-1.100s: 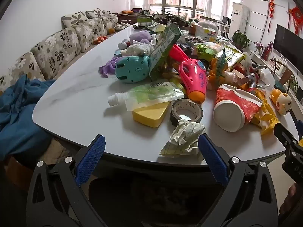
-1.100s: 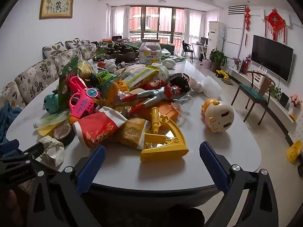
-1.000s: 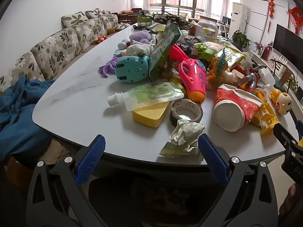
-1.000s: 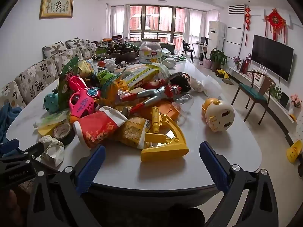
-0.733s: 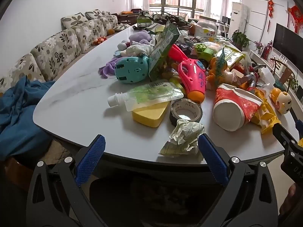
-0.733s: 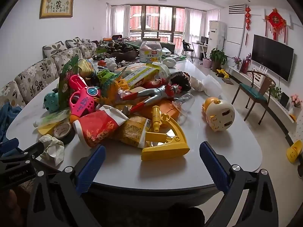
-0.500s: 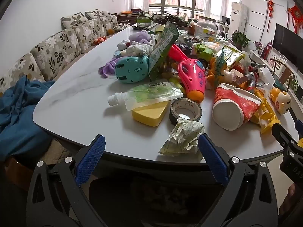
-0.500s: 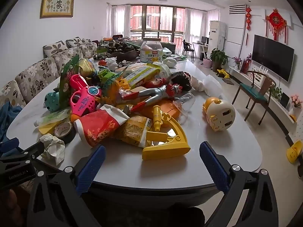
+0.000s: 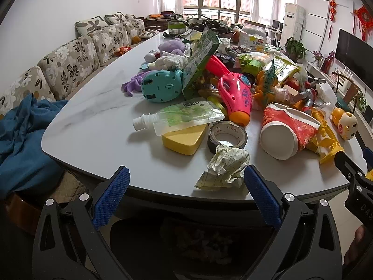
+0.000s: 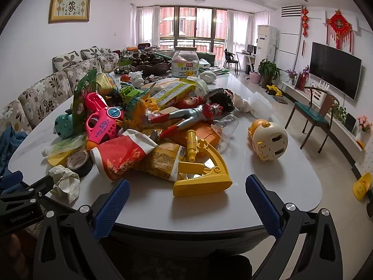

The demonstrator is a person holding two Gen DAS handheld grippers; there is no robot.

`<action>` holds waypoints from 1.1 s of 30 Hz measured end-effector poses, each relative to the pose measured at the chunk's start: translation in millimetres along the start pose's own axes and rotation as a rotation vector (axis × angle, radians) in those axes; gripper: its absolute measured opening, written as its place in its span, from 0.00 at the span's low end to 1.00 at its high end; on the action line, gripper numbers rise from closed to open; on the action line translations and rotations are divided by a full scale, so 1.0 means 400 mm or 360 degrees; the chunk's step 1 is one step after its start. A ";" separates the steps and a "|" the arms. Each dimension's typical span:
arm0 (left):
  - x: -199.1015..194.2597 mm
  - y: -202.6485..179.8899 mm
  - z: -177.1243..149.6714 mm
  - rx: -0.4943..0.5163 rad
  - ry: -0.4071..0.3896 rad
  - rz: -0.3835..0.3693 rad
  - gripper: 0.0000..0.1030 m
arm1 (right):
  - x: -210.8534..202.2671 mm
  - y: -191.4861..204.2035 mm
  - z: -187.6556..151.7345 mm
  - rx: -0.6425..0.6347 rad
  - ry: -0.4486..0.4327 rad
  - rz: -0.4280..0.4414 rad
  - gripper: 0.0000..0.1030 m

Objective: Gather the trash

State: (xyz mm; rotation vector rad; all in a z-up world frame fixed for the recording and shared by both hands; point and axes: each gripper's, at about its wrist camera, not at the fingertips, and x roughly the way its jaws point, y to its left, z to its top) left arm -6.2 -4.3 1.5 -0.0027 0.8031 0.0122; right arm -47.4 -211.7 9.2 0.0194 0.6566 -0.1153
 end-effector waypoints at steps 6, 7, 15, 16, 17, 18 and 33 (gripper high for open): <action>-0.007 -0.004 -0.001 0.0009 -0.0008 0.0006 0.93 | 0.000 0.001 -0.002 0.0001 0.0005 0.0003 0.95; -0.008 -0.006 -0.002 0.0009 -0.0009 0.0005 0.93 | -0.001 0.001 -0.002 0.0001 0.0006 0.0003 0.95; -0.013 0.001 -0.001 0.0013 -0.0007 0.0001 0.93 | -0.001 -0.004 -0.002 0.0002 0.0011 0.0001 0.95; -0.013 0.000 -0.001 0.0013 -0.0008 0.0001 0.93 | 0.000 -0.005 -0.003 0.0003 0.0013 0.0002 0.95; -0.014 0.000 -0.002 0.0014 -0.0008 -0.0001 0.93 | 0.001 -0.006 -0.004 0.0003 0.0015 0.0000 0.95; -0.015 0.000 -0.002 0.0014 -0.0007 -0.0001 0.93 | 0.001 -0.006 -0.003 0.0003 0.0015 -0.0002 0.95; -0.014 -0.010 -0.010 0.0049 -0.0009 -0.0006 0.93 | 0.011 -0.021 -0.002 0.0007 0.0028 -0.0022 0.95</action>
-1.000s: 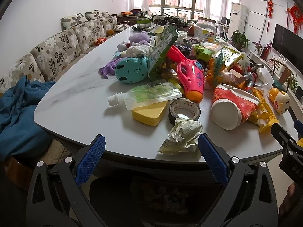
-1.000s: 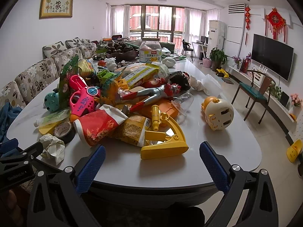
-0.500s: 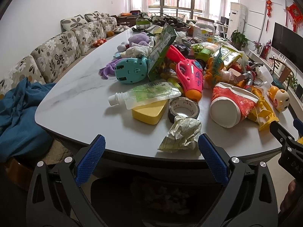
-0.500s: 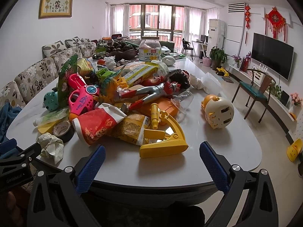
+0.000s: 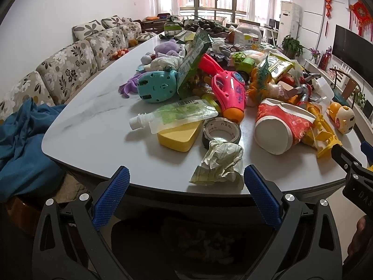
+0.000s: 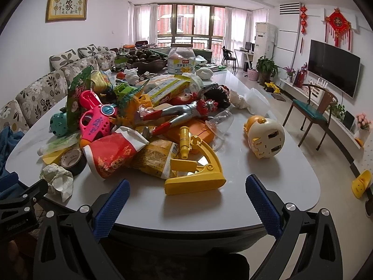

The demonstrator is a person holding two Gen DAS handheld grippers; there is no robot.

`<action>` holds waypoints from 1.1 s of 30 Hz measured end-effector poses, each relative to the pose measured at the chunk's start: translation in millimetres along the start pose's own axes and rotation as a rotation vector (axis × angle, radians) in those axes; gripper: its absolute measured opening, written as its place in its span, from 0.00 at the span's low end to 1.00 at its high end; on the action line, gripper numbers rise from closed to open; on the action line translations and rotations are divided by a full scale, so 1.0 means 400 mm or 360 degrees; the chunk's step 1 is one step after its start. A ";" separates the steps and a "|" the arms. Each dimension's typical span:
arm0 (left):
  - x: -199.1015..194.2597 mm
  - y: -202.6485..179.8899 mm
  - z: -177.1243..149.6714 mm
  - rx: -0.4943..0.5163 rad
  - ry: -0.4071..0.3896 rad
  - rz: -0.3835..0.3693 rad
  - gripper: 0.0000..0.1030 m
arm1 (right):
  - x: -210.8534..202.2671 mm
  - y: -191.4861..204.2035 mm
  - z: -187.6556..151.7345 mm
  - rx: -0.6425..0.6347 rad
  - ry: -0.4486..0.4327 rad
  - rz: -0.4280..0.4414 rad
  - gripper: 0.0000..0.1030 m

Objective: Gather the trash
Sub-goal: 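Grasp the white chick toy with the right tool while the left tool grasps crumpled paper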

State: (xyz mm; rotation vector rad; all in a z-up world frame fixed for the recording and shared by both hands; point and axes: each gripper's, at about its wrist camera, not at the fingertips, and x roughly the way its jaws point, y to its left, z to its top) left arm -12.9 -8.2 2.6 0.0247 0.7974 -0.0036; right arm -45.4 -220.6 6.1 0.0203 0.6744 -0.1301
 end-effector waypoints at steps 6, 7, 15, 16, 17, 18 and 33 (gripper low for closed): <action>0.002 -0.004 0.003 0.0010 0.0006 -0.0001 0.93 | 0.005 -0.015 0.009 0.0000 -0.0001 -0.0020 0.95; 0.001 -0.004 0.003 0.0013 0.0005 -0.0001 0.93 | 0.006 -0.019 0.011 0.0002 -0.0002 -0.0024 0.95; -0.001 -0.022 0.015 0.0034 -0.0007 -0.0006 0.93 | 0.025 -0.063 0.036 0.0003 0.0003 -0.0072 0.95; -0.003 -0.023 0.017 0.0035 -0.0011 -0.0009 0.93 | 0.026 -0.072 0.042 -0.0005 -0.0006 -0.0089 0.95; -0.004 -0.026 0.019 0.0036 -0.0012 -0.0009 0.93 | 0.029 -0.082 0.048 -0.0014 -0.0011 -0.0111 0.95; -0.004 -0.030 0.022 0.0037 -0.0012 -0.0016 0.93 | 0.035 -0.092 0.055 -0.0022 -0.0011 -0.0126 0.95; 0.019 -0.094 0.039 0.0104 -0.0001 -0.0018 0.93 | 0.218 -0.267 0.163 0.0031 0.0109 -0.0201 0.95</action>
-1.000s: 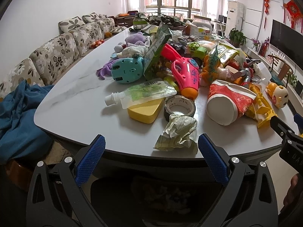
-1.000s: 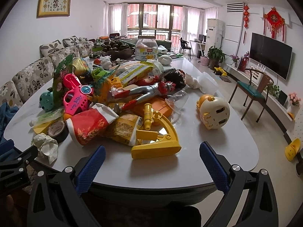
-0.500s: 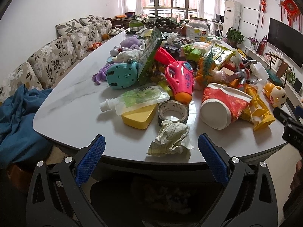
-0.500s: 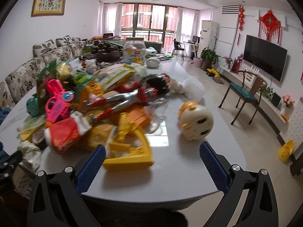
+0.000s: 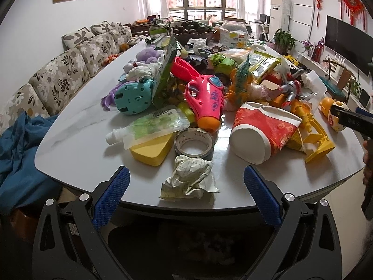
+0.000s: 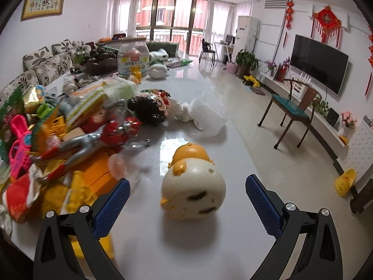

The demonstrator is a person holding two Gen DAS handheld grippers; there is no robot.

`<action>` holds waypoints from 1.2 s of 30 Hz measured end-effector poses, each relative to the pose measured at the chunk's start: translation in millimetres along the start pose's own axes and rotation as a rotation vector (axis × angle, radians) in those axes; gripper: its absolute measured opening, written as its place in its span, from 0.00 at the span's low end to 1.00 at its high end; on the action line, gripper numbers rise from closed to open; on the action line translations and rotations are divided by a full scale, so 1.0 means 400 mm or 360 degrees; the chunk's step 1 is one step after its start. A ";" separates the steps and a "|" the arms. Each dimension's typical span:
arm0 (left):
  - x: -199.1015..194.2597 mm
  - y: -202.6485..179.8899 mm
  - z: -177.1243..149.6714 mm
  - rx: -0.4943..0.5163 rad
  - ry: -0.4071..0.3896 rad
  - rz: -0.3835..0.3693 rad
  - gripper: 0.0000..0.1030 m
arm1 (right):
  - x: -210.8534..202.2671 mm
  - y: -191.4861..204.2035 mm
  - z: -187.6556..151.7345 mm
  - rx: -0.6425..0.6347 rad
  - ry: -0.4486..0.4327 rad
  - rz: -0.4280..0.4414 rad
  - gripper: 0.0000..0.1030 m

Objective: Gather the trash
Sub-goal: 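Grasp the white chick toy with the right tool while the left tool grasps crumpled paper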

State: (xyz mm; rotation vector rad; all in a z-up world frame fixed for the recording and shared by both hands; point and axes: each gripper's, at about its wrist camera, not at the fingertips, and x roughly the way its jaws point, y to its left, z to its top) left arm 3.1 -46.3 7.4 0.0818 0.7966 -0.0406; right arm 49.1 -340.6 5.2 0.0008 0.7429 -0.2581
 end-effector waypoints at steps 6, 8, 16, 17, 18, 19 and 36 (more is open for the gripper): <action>-0.005 0.000 -0.003 -0.0002 0.0003 0.0019 0.93 | 0.095 0.003 0.026 -0.0033 0.0114 0.0043 0.95; -0.005 0.002 -0.006 -0.0006 0.0004 0.0023 0.93 | 0.125 0.004 0.024 -0.0055 0.0158 0.0044 0.95; -0.010 0.008 -0.019 -0.0014 0.0001 0.0014 0.93 | 0.153 -0.017 0.020 0.0050 0.0252 0.0248 0.60; -0.012 0.009 -0.021 -0.0010 -0.0005 0.0014 0.93 | 0.144 -0.017 0.017 0.0058 0.0262 0.0295 0.60; -0.012 0.008 -0.022 -0.0006 -0.0009 0.0012 0.93 | 0.138 -0.015 0.014 0.0061 0.0261 0.0304 0.60; -0.013 0.007 -0.024 -0.0001 -0.0012 0.0003 0.93 | 0.128 -0.012 0.009 0.0057 0.0249 0.0311 0.60; 0.010 0.078 -0.115 0.0051 -0.0125 -0.0102 0.93 | -0.186 0.022 -0.141 0.0045 -0.0042 0.0647 0.60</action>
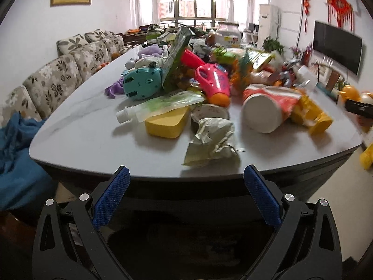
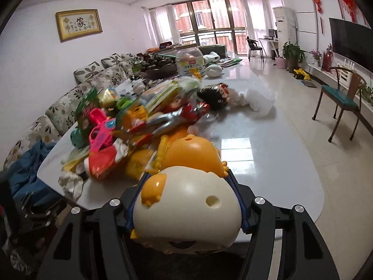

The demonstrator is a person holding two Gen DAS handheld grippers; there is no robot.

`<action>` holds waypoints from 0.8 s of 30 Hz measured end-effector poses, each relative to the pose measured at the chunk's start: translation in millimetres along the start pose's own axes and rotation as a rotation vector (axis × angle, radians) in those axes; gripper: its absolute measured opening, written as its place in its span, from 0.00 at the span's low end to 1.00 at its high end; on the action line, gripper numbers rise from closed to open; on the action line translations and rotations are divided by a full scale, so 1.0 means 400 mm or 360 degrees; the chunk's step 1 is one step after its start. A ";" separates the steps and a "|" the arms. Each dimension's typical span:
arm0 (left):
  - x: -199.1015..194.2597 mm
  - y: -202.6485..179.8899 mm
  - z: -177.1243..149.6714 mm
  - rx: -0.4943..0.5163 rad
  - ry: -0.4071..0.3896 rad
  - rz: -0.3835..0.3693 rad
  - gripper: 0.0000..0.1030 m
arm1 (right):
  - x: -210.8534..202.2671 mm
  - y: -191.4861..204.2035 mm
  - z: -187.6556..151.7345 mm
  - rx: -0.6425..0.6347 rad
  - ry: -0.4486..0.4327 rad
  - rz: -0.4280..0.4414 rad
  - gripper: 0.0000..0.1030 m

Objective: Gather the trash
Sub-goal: 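Grasp the white chick toy with the right tool while the left tool grasps crumpled paper, then lower both tools to the bin under the table and open both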

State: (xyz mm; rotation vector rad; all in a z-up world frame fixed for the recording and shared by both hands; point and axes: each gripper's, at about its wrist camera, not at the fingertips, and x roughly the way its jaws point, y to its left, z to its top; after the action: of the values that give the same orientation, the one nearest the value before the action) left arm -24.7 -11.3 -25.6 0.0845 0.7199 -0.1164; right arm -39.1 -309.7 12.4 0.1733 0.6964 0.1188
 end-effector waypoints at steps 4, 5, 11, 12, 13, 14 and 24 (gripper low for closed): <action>0.038 -0.014 0.034 -0.0002 -0.0010 -0.0031 0.93 | 0.018 0.008 -0.021 -0.0027 0.0038 0.0001 0.60; 0.052 -0.017 0.042 -0.0006 -0.0007 -0.0026 0.93 | 0.025 0.008 -0.022 -0.0022 0.0048 0.0012 0.60; 0.079 -0.007 0.047 -0.0068 0.0000 -0.0032 0.33 | 0.047 0.031 -0.041 -0.0015 0.0076 0.0070 0.60; 0.064 -0.001 0.045 -0.0090 0.0011 -0.0083 0.33 | 0.045 0.035 -0.044 -0.0021 0.0073 0.0080 0.60; 0.047 0.003 0.043 -0.0107 -0.0003 -0.0107 0.33 | 0.042 0.040 -0.047 -0.0031 0.0068 0.0092 0.60; 0.017 0.007 0.042 -0.0108 -0.0039 -0.0134 0.33 | 0.039 0.046 -0.048 -0.0038 0.0062 0.0100 0.60; -0.239 -0.052 -0.038 0.0281 -0.0196 -0.0418 0.37 | -0.059 0.164 -0.101 -0.0206 0.0175 0.0577 0.60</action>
State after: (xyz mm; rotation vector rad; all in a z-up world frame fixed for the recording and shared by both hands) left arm -108.8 -22.7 25.6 0.1500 0.5942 -0.4329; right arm -86.7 -244.5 9.9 0.1685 0.7588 0.5226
